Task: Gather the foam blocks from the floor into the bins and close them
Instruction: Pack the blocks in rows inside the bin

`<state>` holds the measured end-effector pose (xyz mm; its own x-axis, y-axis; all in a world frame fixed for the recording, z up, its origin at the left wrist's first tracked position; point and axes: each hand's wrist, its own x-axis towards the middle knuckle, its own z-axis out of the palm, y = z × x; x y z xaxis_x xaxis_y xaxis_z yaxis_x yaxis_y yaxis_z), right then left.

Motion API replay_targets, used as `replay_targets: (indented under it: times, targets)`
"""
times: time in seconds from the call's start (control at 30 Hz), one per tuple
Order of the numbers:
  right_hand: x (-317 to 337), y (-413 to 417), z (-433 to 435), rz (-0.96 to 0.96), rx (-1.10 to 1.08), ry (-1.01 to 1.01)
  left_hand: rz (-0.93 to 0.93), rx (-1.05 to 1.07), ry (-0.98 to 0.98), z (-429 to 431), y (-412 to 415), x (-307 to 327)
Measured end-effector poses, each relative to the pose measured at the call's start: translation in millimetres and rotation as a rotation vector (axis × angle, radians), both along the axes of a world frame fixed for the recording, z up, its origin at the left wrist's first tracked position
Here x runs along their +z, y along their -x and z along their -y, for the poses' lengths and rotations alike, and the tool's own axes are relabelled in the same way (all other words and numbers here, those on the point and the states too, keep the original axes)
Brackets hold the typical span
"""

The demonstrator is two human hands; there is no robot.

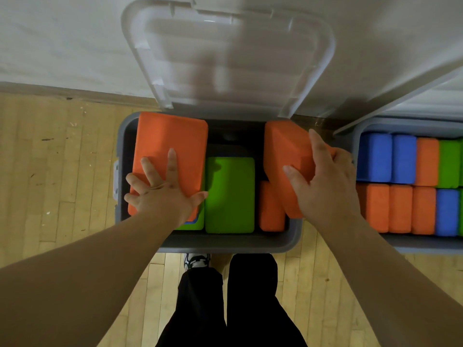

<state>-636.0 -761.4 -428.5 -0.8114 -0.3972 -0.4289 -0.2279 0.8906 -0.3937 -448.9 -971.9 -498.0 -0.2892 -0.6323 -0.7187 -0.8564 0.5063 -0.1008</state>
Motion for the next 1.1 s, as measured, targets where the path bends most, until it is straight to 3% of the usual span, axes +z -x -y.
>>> replay_targets:
  times: [0.7, 0.9, 1.1]
  targets:
    - [-30.9, 33.0, 40.6, 0.002, 0.017, -0.164, 0.047, 0.003, -0.050, 4.4, 4.6, 6.7]
    - [-87.5, 45.4, 55.4, 0.094, 0.067, -0.247, 0.044, 0.000, -0.057, 3.7, 4.4, -0.2]
    - [-72.2, 70.5, 70.6, 0.308, 0.107, -0.243, 0.050, 0.009, -0.066, 3.5, 4.1, -4.2]
